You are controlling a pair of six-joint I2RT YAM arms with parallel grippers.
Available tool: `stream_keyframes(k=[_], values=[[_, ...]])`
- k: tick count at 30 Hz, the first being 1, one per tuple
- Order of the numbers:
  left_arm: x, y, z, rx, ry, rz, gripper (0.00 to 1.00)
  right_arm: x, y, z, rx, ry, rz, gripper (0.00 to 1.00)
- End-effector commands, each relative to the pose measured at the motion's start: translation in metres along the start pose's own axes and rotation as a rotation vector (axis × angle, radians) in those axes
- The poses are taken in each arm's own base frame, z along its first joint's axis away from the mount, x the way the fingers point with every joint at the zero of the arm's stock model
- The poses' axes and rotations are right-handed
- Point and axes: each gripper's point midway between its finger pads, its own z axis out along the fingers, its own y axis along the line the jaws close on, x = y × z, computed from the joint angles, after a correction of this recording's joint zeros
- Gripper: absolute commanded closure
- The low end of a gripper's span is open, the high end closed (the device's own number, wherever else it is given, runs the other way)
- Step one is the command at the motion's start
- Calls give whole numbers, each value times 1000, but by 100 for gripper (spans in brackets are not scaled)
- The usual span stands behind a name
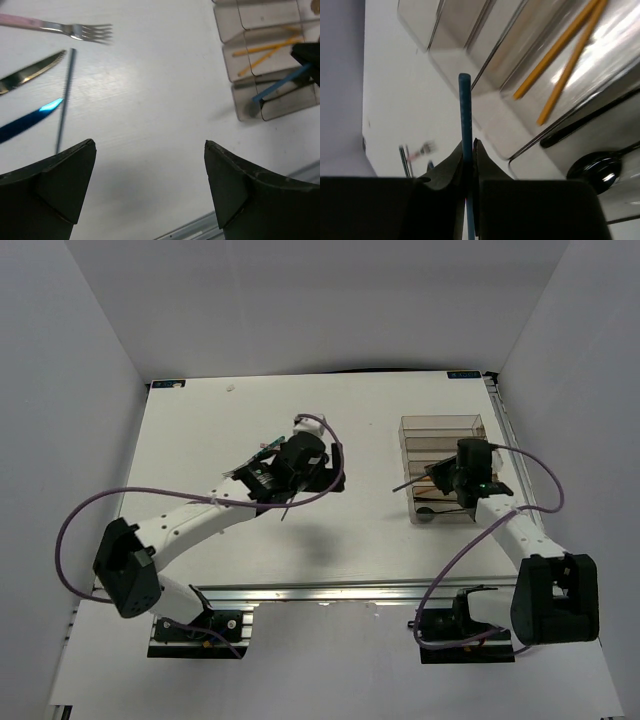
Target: Sort the eating utensils into containers
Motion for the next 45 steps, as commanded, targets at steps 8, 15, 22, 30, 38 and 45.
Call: stream_keyframes(k=[8, 15, 22, 30, 38, 45], values=[[12, 67, -25, -150, -15, 29, 2, -91, -36, 17, 306, -291, 226, 100], [19, 74, -25, -169, 19, 72, 2, -110, -52, 21, 380, -344, 222, 100], [22, 75, -21, -172, 38, 100, 2, -106, -57, 29, 366, -320, 200, 82], [24, 75, -20, -147, 44, 128, 2, -105, -37, 21, 280, -289, 173, 60], [21, 84, 3, -137, 81, 166, 2, -124, -5, -26, 170, -371, 126, 20], [25, 98, 49, -163, 218, 197, 16, -114, 36, -62, -10, -297, -126, 19]])
